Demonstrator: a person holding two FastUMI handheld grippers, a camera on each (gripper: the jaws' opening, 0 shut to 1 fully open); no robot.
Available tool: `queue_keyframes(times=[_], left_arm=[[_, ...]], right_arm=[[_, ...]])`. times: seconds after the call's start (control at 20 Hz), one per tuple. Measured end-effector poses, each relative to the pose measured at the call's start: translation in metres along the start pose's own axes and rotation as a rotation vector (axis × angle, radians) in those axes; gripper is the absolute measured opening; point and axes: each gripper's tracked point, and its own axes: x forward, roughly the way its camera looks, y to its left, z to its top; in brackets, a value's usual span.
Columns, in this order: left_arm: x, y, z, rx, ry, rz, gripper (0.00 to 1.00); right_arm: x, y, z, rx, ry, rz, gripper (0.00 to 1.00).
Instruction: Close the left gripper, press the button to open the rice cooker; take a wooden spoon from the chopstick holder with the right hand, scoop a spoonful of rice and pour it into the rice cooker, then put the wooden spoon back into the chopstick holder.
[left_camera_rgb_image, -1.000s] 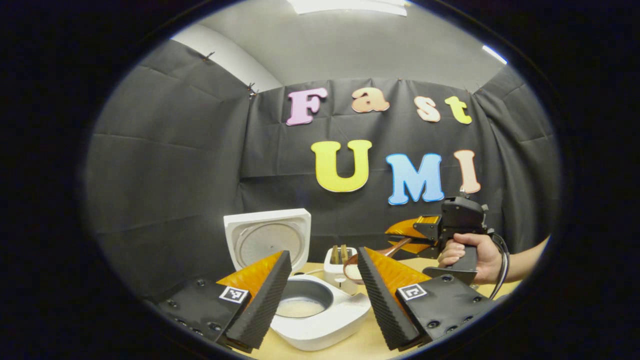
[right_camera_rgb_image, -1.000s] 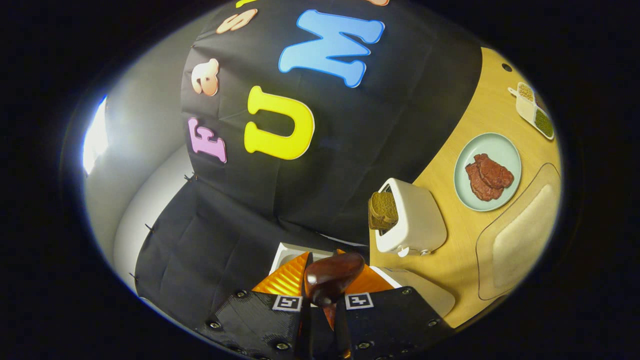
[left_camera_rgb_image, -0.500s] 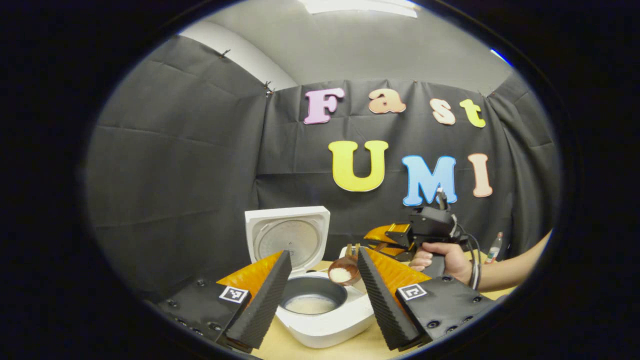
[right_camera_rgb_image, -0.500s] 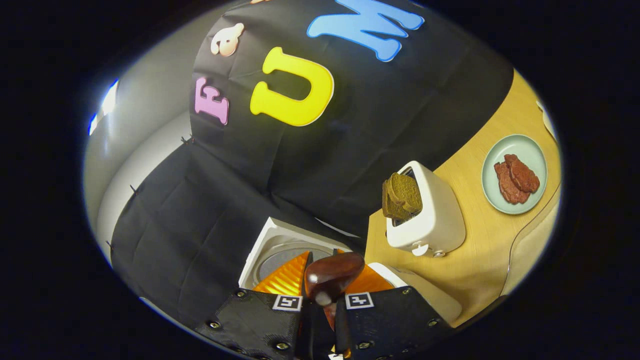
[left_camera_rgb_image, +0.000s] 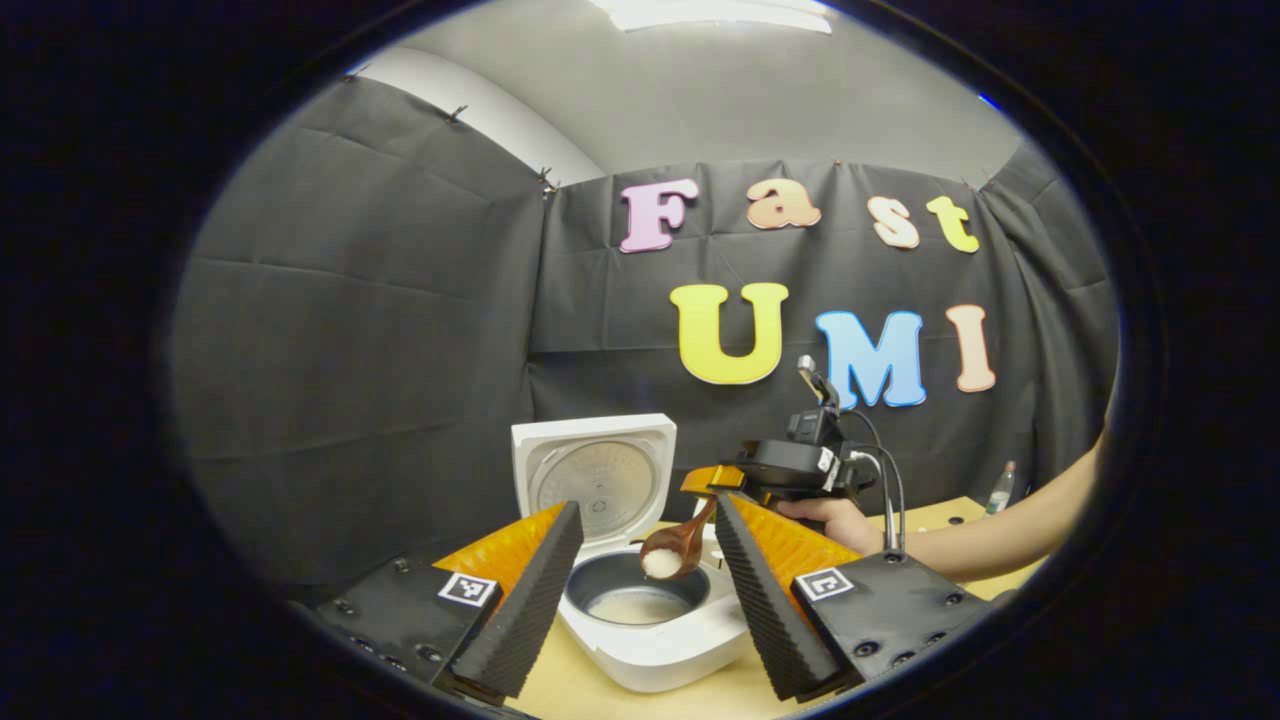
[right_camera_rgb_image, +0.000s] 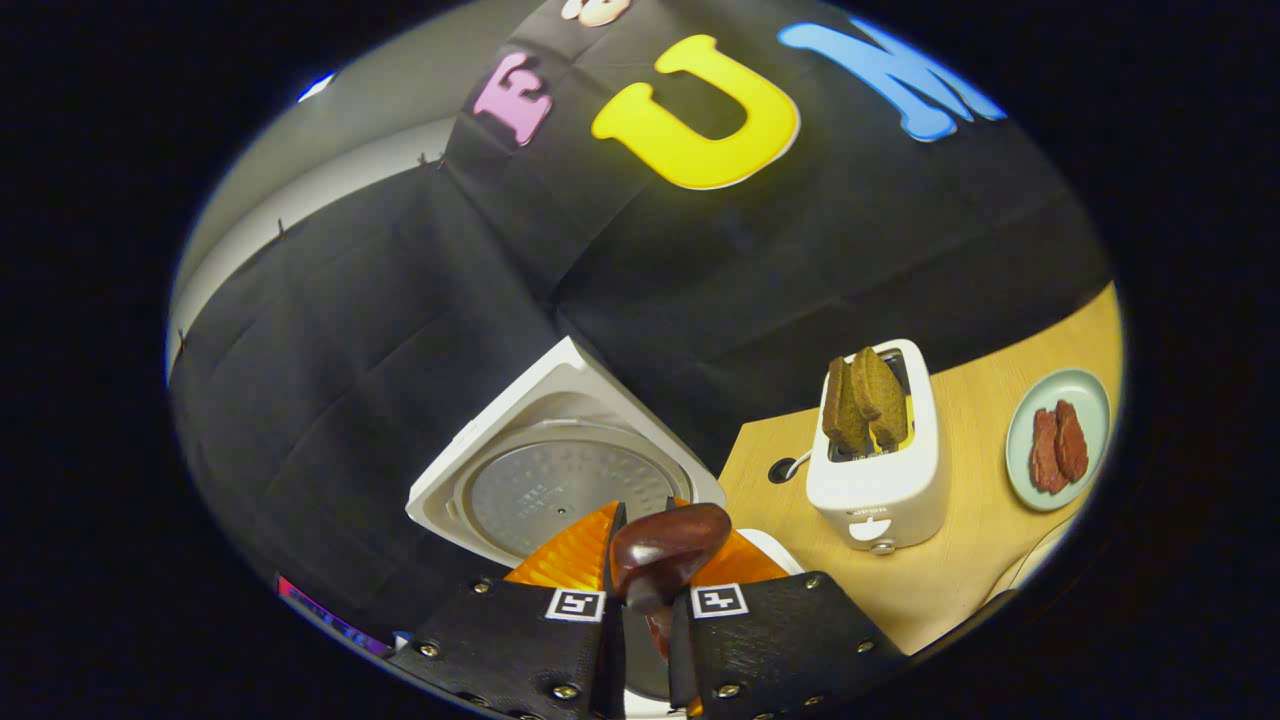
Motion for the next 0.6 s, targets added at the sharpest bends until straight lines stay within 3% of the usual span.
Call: queue_keyframes(times=[0.25, 0.6], left_arm=[[-0.006, 0.016, -0.004, -0.013, 0.003, 0.031, 0.94], [-0.004, 0.029, -0.012, -0.033, 0.01, 0.06, 0.97]], right_arm=[[0.018, 0.022, -0.017, -0.345, 0.038, 0.016, 0.17], [0.011, 0.068, -0.033, -0.866, 0.021, 0.146, 0.17]])
